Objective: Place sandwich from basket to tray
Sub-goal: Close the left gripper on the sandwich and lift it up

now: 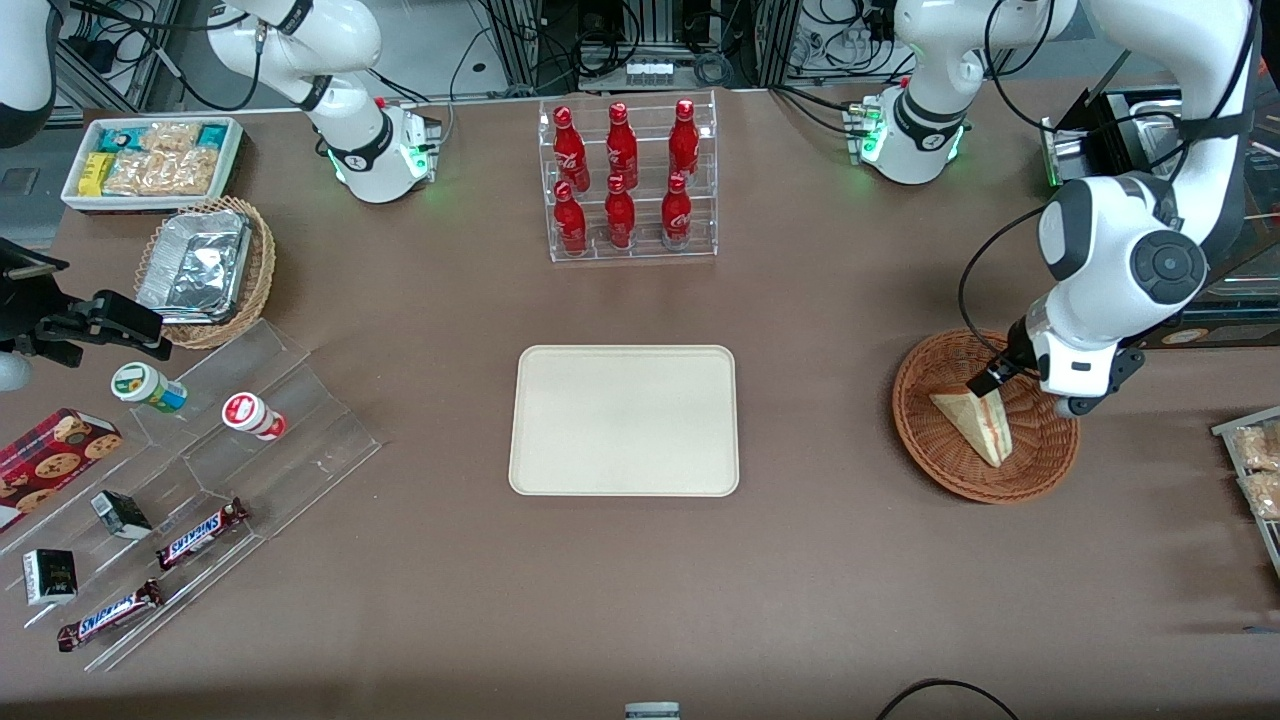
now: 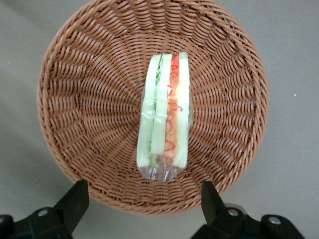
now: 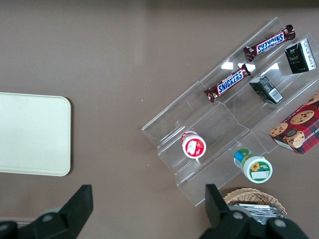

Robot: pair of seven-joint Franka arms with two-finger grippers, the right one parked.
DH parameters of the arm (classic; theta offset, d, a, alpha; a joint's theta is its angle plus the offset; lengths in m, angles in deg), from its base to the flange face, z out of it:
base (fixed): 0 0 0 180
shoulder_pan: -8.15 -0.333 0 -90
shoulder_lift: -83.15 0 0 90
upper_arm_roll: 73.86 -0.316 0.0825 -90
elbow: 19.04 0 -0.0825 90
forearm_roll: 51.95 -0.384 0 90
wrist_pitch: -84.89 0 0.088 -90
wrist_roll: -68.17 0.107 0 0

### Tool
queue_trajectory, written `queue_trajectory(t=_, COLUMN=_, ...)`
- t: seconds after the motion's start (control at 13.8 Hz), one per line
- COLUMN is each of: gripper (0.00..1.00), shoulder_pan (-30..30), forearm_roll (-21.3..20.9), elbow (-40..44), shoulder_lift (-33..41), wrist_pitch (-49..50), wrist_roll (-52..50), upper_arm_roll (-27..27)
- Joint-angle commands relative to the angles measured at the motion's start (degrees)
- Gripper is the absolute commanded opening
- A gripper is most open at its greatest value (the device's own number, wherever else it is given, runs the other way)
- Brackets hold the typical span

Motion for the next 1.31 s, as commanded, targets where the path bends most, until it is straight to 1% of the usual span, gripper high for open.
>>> queue_trajectory(t=0.0, gripper=1.00, shoulder_pan=0.3, forearm_roll=-0.2, elbow=0.0, shoulder_lift=-2.2, wrist_pitch=-3.1, wrist_roll=-1.6, upper_arm_roll=-0.2)
queue_trajectory(t=0.36, gripper=1.00, shoulder_pan=0.3, forearm_roll=-0.5, elbow=-0.1, shoulder_lift=-4.8, wrist_pitch=-6.5, wrist_roll=-1.6, upper_arm_roll=-0.2)
queue_trajectory(t=0.87, gripper=1.00, shoulder_pan=0.4, forearm_roll=-0.8, elbow=-0.2, shoulder_lift=-7.2, wrist_pitch=-8.0, wrist_roll=-1.6, upper_arm_roll=-0.2)
queue_trajectory(t=0.95, gripper=0.93, shoulder_pan=0.3, forearm_roll=-0.8, elbow=-0.2, shoulder_lift=-7.2, wrist_pitch=-8.0, wrist_roll=-1.6, upper_arm_roll=-0.2)
queue_trajectory(t=1.09, gripper=0.61, shoulder_pan=0.3, forearm_roll=-0.9, elbow=-0.1, shoulder_lift=-7.2, wrist_pitch=-7.9, wrist_roll=-1.3, upper_arm_roll=-0.2)
queue_trajectory(t=1.16, gripper=0.49, shoulder_pan=0.2, forearm_roll=-0.9, elbow=-0.1, shoulder_lift=-7.1, wrist_pitch=-7.8, wrist_roll=-1.2, upper_arm_roll=-0.2)
queue_trajectory(t=1.24, gripper=0.39, shoulder_pan=0.2, forearm_roll=-0.9, elbow=0.0, shoulder_lift=-7.0, wrist_pitch=-7.7, wrist_roll=-1.0, upper_arm_roll=-0.2)
